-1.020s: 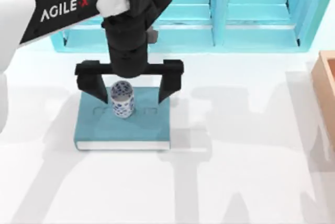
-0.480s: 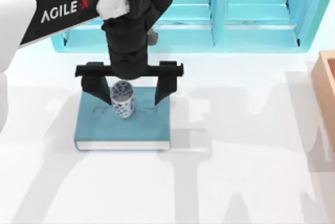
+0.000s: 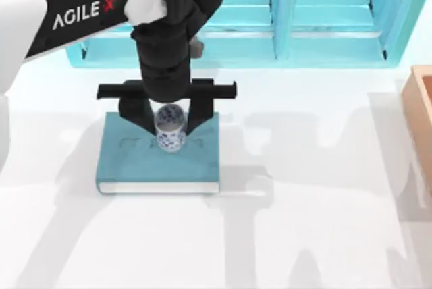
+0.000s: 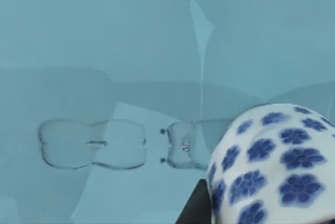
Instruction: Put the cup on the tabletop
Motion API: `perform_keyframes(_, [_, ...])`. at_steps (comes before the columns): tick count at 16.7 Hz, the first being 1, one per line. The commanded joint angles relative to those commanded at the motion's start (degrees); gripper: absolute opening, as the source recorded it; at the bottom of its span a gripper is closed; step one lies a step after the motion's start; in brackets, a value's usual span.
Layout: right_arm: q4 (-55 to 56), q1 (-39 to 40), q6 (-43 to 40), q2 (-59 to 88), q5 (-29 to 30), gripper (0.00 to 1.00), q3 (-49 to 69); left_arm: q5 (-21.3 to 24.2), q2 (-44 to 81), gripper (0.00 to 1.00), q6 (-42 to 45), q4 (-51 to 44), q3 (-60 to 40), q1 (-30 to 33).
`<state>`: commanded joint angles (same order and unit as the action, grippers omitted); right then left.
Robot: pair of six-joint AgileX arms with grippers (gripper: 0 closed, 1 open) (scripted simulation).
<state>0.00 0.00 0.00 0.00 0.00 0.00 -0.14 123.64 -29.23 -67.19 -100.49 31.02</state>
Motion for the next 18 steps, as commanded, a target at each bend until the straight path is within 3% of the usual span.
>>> perform_keyframes(2, [0.00,0.00,0.00,0.00,0.00,1.00,0.00,0.00,0.00,0.00,0.00,0.00,0.00,0.00])
perform_keyframes(11, [0.00,0.00,0.00,0.00,0.00,1.00,0.00,-0.02,0.09,0.00,0.08,-0.23,-0.22,0.00])
perform_keyframes(18, [0.00,0.00,0.00,0.00,0.00,1.00,0.00,-0.03,-0.63,0.00,-0.03,-10.32,-9.42,0.08])
